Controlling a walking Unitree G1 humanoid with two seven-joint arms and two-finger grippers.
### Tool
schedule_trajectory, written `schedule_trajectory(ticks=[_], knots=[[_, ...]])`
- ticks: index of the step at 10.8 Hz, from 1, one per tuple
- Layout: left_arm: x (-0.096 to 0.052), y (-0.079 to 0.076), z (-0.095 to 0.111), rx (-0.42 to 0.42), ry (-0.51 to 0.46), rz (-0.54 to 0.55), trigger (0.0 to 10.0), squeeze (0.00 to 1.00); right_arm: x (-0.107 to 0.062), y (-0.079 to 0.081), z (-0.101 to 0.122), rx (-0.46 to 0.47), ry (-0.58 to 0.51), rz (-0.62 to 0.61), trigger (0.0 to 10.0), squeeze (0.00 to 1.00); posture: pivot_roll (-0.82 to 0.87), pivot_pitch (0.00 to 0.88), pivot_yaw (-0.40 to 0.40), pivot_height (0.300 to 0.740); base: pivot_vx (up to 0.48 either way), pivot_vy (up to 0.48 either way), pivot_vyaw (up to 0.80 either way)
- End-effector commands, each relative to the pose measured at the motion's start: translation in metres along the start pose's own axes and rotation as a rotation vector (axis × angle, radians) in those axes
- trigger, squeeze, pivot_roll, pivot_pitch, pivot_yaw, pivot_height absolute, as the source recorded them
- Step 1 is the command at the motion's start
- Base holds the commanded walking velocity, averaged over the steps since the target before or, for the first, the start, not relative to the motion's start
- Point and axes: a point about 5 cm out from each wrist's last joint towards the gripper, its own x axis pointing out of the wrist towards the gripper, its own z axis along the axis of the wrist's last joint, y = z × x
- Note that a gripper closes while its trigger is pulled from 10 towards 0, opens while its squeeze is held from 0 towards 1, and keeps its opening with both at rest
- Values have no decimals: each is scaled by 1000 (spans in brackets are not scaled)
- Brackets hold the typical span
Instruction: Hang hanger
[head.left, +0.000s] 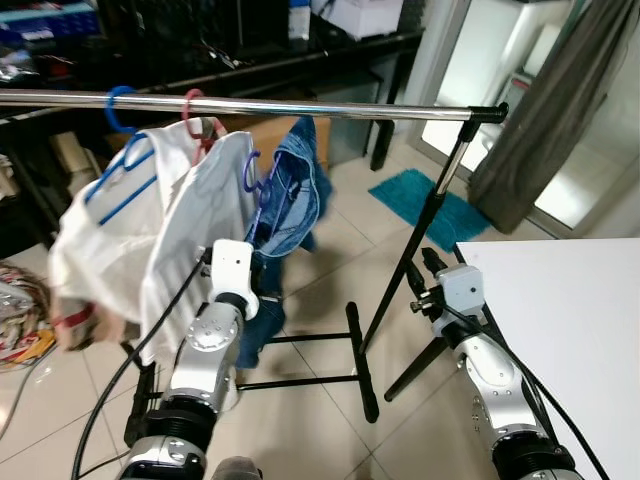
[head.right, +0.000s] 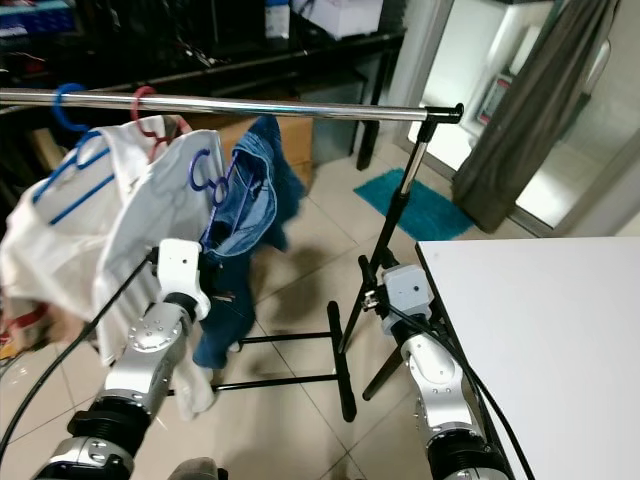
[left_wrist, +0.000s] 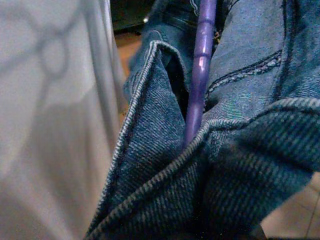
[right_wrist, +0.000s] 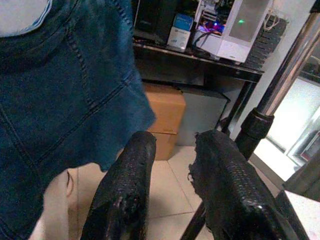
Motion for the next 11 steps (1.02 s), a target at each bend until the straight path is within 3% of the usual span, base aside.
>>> schedule_trajectory(ticks=[1, 3, 5, 6, 8, 11], knots=[[2, -3, 5, -21, -24, 4, 10000, 0, 4, -2, 4, -38, -11, 5, 10000, 0, 230, 2, -56, 740, 0, 0, 800], [-1, -9, 1, -24, -17, -12, 10000, 0, 4, -1, 3, 14, -11, -2, 10000, 0, 233, 1, -56, 740, 0, 0, 400], [0, -11, 1, -26, -17, -17, 10000, 0, 5, -2, 3, -52, 0, 5, 10000, 0, 233, 1, -56, 740, 0, 0, 0], [1, -10, 2, -25, -17, -17, 10000, 0, 6, -1, 1, -69, 19, 2, 10000, 0, 232, 0, -54, 740, 0, 0, 800], [1, -10, 2, -21, -19, -18, 10000, 0, 5, -1, -2, 15, 24, -5, 10000, 0, 232, 0, -54, 740, 0, 0, 0], [1, -10, 2, -18, -18, -26, 10000, 0, 5, -3, -2, 4, 27, -17, 10000, 0, 230, 0, -51, 740, 0, 0, 0]])
